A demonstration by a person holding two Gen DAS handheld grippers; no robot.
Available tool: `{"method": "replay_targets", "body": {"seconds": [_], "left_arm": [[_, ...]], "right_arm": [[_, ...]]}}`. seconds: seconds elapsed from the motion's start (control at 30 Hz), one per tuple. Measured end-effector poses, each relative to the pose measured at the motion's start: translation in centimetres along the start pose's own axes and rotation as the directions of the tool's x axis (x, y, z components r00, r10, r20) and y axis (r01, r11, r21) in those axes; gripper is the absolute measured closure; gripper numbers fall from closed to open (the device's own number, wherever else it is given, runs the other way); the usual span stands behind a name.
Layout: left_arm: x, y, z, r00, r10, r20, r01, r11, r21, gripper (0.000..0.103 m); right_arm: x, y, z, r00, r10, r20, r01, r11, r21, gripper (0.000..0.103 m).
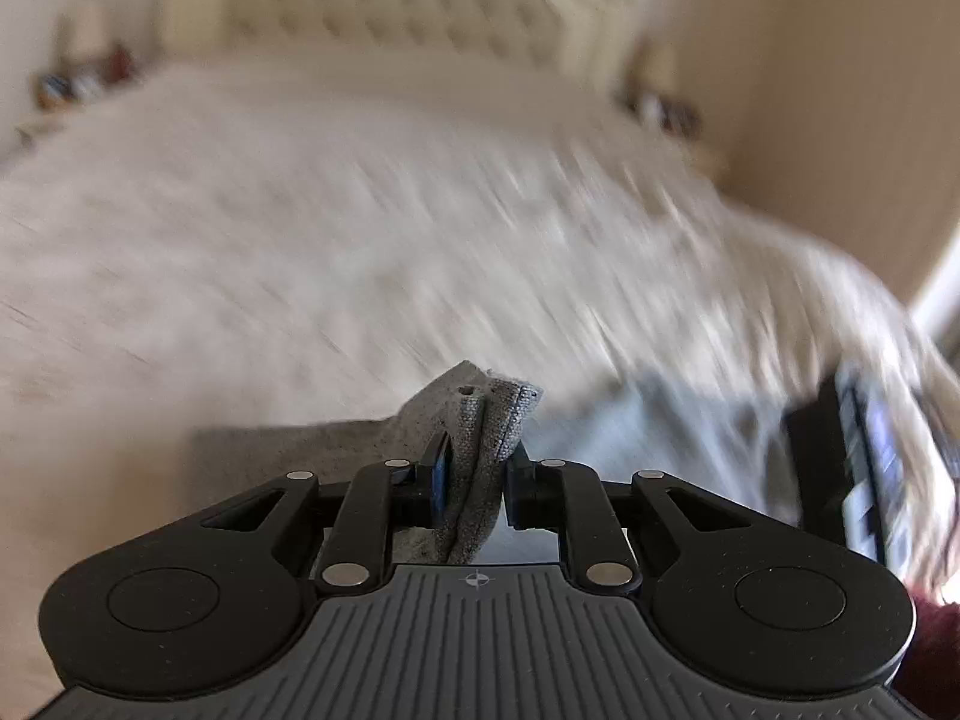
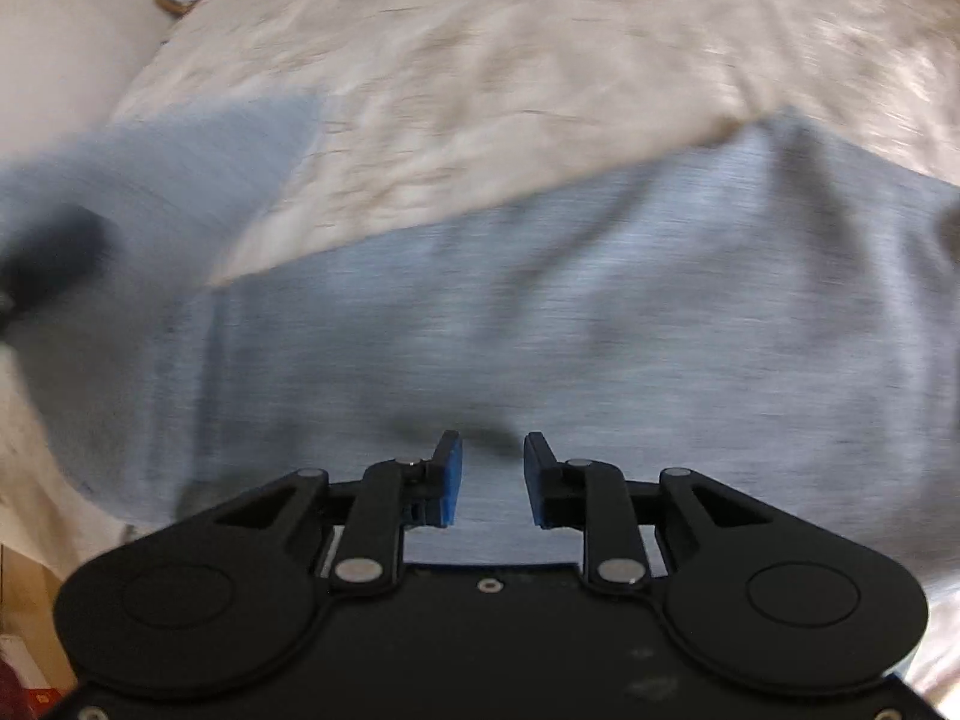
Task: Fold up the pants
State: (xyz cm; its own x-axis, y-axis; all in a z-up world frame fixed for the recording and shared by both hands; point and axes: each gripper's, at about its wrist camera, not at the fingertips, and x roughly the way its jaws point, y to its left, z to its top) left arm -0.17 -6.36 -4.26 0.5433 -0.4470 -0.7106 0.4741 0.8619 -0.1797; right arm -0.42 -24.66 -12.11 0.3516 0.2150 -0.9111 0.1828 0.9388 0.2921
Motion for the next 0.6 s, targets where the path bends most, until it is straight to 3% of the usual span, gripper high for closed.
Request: {"method": "replay_targets", "body": {"seconds": [0.1,0.17,0.3,0.4,0.53,0.57,0.6], "left_arm": [[4.1,-2.5,-0.9,0.988,-0.041,-0.148,0.046,0.999,0.029,0.085],[4.5,-3.0,-1.4,0.98,-0.061,-0.191,0.067,0.998,0.021,0.079],[2.0,-1.8,-1.5,0.991,-0.059,-0.117,0.057,0.998,-0.014,0.073],[0.7,-0.3,-1.1,0.993,-0.083,-0.082,0.08,0.996,-0.043,0.058],[-1.0,-0.5,0.0,0.989,-0.135,-0.058,0.133,0.991,-0.031,0.056],[-1.3,-0.5,0.1,0.992,-0.118,-0.048,0.118,0.993,-0.004,0.054],[-1.4,-0.4,0.0,0.996,-0.081,-0.043,0.082,0.996,0.02,0.053]], "right_arm": [[-0.4,-3.4,0.2,0.999,-0.048,-0.013,0.048,0.999,0.005,0.077],[-0.9,-5.2,0.5,0.997,-0.074,-0.007,0.074,0.997,-0.01,0.073],[-2.0,-7.0,1.3,0.996,-0.077,0.035,0.079,0.995,-0.059,0.056],[-2.2,-6.6,1.8,0.995,-0.074,0.066,0.081,0.991,-0.104,0.053],[-0.7,-5.0,3.3,0.995,-0.065,0.072,0.072,0.994,-0.088,0.049],[-0.7,-5.1,3.4,0.996,-0.055,0.069,0.06,0.996,-0.071,0.047],[-0.5,-5.0,3.5,0.997,-0.036,0.066,0.039,0.998,-0.046,0.039]]}}
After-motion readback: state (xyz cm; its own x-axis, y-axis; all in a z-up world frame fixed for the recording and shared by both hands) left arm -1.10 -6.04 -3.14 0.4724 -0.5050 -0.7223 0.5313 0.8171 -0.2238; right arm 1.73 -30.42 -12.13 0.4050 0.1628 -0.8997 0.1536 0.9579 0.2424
